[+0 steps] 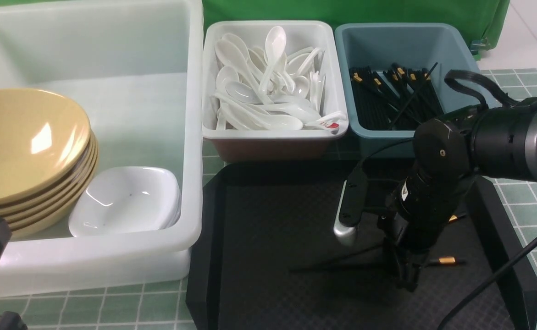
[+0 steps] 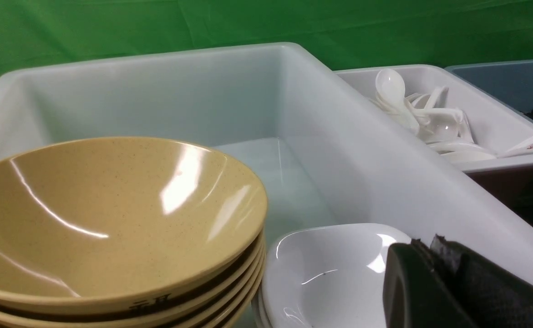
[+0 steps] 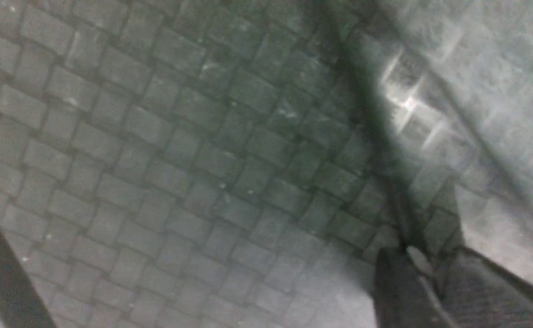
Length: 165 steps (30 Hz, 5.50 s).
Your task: On blue table put chopsticks spoon bowls plates into blue grey white boxes.
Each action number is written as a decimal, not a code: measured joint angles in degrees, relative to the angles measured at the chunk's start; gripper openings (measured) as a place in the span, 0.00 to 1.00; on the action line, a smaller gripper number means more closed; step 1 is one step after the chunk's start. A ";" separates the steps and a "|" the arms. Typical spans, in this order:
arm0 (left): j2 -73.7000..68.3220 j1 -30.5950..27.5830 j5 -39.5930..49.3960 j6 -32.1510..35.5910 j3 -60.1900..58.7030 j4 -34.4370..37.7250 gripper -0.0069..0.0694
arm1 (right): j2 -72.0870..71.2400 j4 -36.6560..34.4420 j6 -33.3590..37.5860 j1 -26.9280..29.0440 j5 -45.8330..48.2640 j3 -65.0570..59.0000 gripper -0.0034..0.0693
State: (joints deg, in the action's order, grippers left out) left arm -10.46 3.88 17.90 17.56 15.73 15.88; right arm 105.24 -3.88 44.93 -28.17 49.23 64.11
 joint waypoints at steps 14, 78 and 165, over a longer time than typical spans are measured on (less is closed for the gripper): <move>0.00 0.00 0.00 -0.37 0.00 0.00 0.10 | -8.14 -3.12 -3.17 -0.10 5.97 11.83 0.15; 0.00 0.00 0.00 -0.43 0.00 -2.18 0.10 | 4.02 -20.63 -8.54 18.39 -20.48 25.41 0.50; 10.93 -2.66 -1.93 -3.12 -10.96 -5.94 0.10 | -105.90 6.55 -48.21 25.19 -30.07 -65.52 0.10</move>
State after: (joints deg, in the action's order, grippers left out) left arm 0.47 1.23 15.96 14.43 4.77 9.95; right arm -0.66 2.67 -3.28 -2.98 19.15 -1.41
